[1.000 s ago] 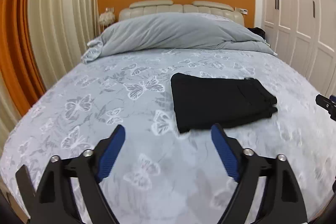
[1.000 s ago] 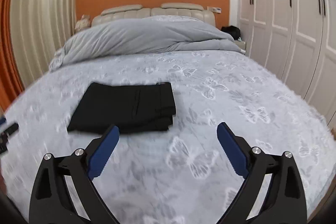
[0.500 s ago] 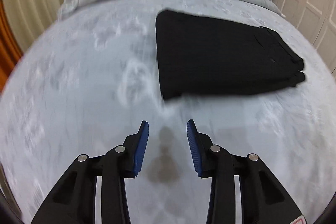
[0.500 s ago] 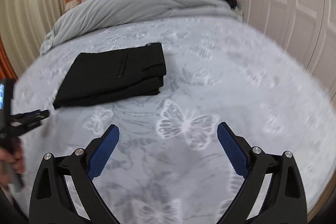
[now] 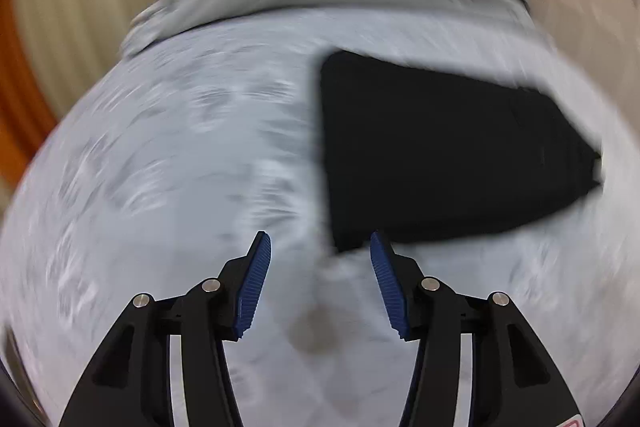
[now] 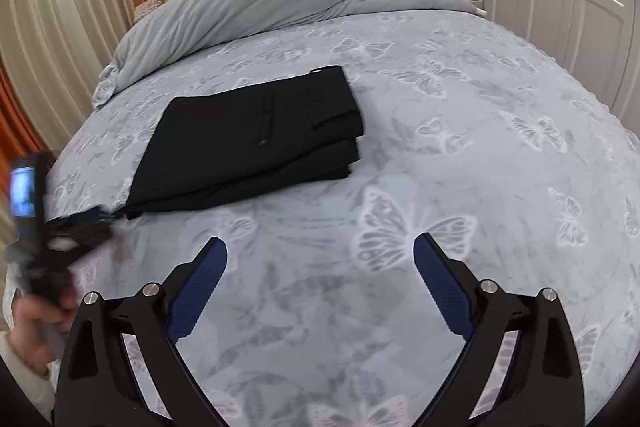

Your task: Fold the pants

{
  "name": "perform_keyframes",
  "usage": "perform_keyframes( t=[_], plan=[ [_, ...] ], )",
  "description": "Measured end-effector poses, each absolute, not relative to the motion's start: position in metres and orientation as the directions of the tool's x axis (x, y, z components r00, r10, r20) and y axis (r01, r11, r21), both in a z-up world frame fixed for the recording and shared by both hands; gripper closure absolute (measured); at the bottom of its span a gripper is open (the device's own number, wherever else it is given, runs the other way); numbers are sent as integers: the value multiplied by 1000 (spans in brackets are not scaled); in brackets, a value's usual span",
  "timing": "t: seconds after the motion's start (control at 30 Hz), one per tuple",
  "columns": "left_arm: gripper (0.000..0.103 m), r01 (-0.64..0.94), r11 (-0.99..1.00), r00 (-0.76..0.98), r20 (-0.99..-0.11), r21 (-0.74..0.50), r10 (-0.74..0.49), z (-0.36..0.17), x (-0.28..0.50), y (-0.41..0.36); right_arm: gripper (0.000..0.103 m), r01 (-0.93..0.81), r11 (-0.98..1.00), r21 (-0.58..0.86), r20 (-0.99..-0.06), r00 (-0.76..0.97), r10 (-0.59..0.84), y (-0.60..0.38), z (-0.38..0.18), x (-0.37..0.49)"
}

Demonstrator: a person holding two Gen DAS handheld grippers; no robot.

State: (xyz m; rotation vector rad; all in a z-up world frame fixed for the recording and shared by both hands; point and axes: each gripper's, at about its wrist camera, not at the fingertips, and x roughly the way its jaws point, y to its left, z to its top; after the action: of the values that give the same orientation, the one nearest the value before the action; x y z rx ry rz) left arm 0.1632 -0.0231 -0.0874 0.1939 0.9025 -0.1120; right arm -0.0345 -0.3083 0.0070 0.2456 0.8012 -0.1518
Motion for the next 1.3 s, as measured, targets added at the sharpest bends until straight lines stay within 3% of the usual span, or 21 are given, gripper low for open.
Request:
perform_keyframes(
  t=[0.07, 0.1, 0.17, 0.2, 0.33, 0.37, 0.43, 0.57, 0.8, 1.3],
  plan=[
    [49, 175, 956, 583, -807, 234, 91, -113, 179, -28, 11, 224, 970, 95, -710, 698, -92, -302, 9, -38],
    [49, 130, 971, 577, -811, 203, 92, -117, 187, -13, 11, 230, 971, 59, -697, 706, -124, -302, 11, -40],
    [65, 14, 994, 543, -836, 109, 84, -102, 195, 16, 11, 233, 972, 30, -686, 712, -149, -305, 14, -41],
    [65, -23, 997, 570, -818, 76, 76, -85, 190, 29, 11, 239, 970, 33, -684, 714, -152, -309, 15, -41],
    [60, -20, 998, 690, -721, 62, 59, -31, 143, 38, 11, 248, 963, 104, -673, 731, -116, -315, 22, -42],
    [54, -8, 998, 711, -701, 65, 52, -21, 130, 35, 11, 247, 963, 108, -666, 737, -115, -314, 24, -44],
    [47, 19, 997, 755, -655, 79, 37, -3, 102, 25, 11, 235, 968, 92, -643, 756, -122, -306, 32, -50],
    [44, 79, 988, 795, -606, 135, 19, 10, 58, 11, 10, 221, 975, 21, -614, 772, -162, -288, 37, -66],
    [44, 110, 992, 737, -675, 63, -39, -11, 13, 9, 10, 252, 967, 50, -611, 773, -169, -279, 29, -93],
    [44, 119, 990, 732, -680, 72, -39, -28, 3, -13, 10, 268, 961, 68, -645, 746, -162, -265, 13, -109]
  ],
)
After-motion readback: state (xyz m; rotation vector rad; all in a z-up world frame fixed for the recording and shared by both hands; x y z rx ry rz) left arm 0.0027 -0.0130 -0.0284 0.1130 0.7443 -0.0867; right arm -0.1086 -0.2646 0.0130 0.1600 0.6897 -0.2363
